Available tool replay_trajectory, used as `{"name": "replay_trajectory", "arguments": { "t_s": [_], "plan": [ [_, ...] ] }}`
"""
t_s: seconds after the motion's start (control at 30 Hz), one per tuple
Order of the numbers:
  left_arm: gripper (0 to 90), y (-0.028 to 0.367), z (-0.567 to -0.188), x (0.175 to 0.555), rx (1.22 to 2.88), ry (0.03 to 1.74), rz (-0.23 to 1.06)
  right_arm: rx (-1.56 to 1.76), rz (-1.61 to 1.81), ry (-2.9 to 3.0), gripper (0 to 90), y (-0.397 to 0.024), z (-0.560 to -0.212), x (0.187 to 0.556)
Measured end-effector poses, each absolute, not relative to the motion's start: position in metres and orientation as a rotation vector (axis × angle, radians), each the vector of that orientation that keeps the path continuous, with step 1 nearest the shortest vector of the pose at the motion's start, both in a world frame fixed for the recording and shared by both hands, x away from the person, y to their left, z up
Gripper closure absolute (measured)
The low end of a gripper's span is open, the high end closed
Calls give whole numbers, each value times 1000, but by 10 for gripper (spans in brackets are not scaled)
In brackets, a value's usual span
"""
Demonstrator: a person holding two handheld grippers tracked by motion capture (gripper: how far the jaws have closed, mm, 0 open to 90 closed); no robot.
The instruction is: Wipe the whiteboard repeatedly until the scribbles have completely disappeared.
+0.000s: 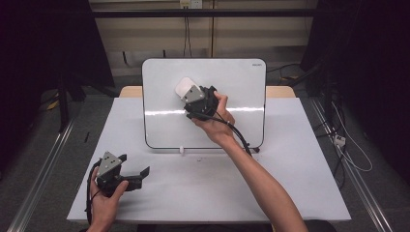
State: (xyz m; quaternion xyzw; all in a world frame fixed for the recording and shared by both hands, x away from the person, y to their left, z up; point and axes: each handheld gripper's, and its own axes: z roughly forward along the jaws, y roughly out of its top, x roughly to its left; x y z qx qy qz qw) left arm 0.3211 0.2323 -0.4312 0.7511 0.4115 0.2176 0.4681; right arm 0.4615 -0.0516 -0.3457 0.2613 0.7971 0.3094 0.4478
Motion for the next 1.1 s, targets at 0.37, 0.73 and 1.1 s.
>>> {"name": "replay_trajectory", "arguments": {
  "t_s": [0.37,0.73,1.1],
  "plan": [
    [46,232,-432,322,1843,1009,530,609,768,1999,317,-49,-351,456],
    [46,234,-431,320,1837,1009,534,661,757,1991,317,-67,-343,459],
    [46,234,-432,320,1849,1009,537,789,781,1919,316,-115,-328,468]
  ]
}}
